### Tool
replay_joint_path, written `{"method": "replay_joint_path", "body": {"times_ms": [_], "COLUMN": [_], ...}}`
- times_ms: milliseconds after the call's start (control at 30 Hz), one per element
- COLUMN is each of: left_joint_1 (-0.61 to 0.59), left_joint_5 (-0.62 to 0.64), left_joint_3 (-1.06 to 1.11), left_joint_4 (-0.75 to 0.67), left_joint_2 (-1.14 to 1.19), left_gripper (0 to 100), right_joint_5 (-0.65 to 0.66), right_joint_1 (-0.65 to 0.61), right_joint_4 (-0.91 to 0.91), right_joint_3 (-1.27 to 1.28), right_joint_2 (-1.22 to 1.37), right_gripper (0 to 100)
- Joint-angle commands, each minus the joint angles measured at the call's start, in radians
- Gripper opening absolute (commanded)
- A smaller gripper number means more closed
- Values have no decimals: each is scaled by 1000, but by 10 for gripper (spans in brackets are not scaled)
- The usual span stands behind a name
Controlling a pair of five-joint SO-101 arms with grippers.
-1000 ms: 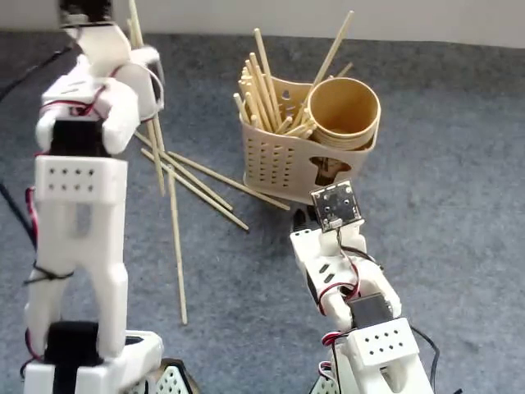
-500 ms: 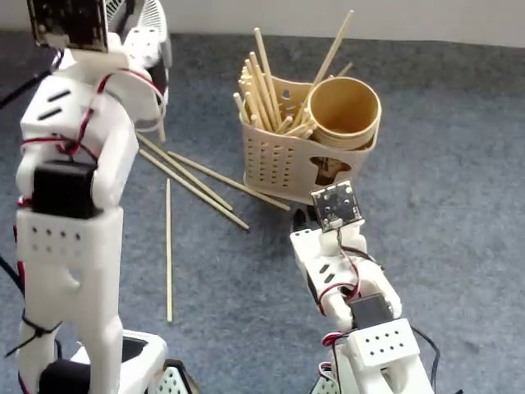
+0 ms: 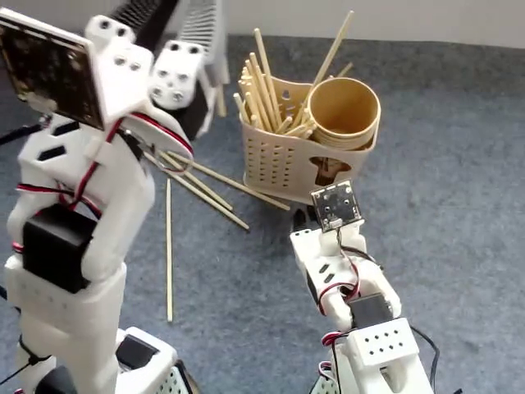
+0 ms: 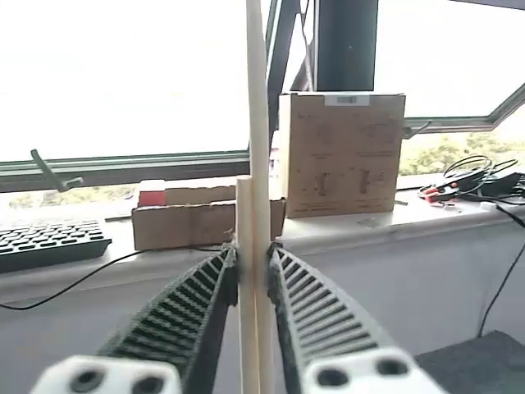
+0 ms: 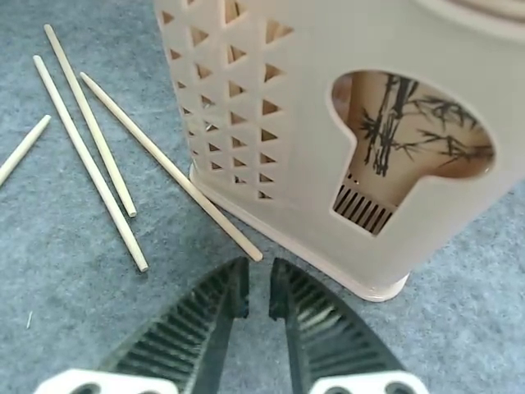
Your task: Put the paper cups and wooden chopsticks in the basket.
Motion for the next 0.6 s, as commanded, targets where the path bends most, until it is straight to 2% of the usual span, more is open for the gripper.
{"method": "replay_joint_path", "body": {"times_ms": [0,267,567], "left_joint_1": [73,85,82], "left_joint_5": [-6,-6,-6], "left_joint_3": [10,251,458], "left_joint_4": [-89,-373,-508], "left_joint_2": [-18,-18,-18], "left_gripper": [6,6,6], "right_joint_5": [11,12,61], "right_joint_1": [-8,-5,-4], "right_joint_4": [-24,-24,-24], "right_joint_3": [-4,-4,-4], "right_joint_2": [-22,-22,-22], "right_gripper": [58,58,58]}}
